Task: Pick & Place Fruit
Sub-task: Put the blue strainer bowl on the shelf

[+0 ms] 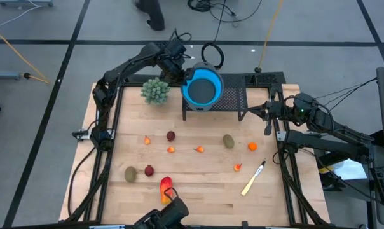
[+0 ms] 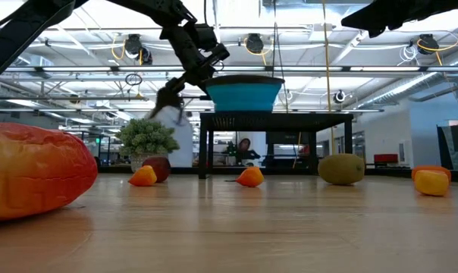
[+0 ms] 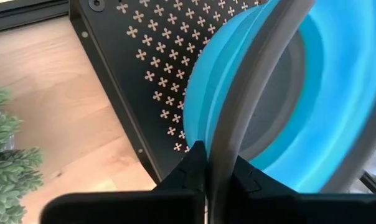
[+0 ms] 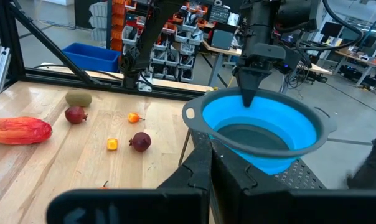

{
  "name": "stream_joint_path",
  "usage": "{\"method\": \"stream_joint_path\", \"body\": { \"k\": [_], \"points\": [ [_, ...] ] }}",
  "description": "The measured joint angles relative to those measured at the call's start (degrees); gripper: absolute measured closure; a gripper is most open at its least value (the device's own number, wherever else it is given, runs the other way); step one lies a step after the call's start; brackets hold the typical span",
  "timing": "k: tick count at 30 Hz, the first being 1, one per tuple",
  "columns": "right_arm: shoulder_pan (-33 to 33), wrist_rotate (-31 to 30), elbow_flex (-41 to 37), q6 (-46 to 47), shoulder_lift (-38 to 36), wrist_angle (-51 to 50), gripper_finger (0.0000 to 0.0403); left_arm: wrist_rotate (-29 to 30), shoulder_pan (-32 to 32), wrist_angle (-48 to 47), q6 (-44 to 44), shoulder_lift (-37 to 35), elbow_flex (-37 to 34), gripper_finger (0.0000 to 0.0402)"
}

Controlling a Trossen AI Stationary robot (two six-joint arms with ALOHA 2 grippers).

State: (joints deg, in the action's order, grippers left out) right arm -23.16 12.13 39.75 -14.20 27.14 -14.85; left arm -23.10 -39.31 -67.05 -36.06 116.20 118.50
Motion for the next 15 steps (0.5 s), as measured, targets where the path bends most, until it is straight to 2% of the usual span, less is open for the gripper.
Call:
{"method": "stream_joint_path", "body": {
  "k": [7, 15],
  "points": [
    [0.0, 0.0, 0.0, 0.0, 0.0, 0.0, 0.0403, 1.1, 0.0, 0.0, -0.2, 0.0, 0.0, 0.0334],
    [0.0, 0.0, 0.0, 0.0, 0.0, 0.0, 0.0403, 2.8, 0.0, -0.4, -0.4, 0.0, 0.0, 0.0305]
  ]
}}
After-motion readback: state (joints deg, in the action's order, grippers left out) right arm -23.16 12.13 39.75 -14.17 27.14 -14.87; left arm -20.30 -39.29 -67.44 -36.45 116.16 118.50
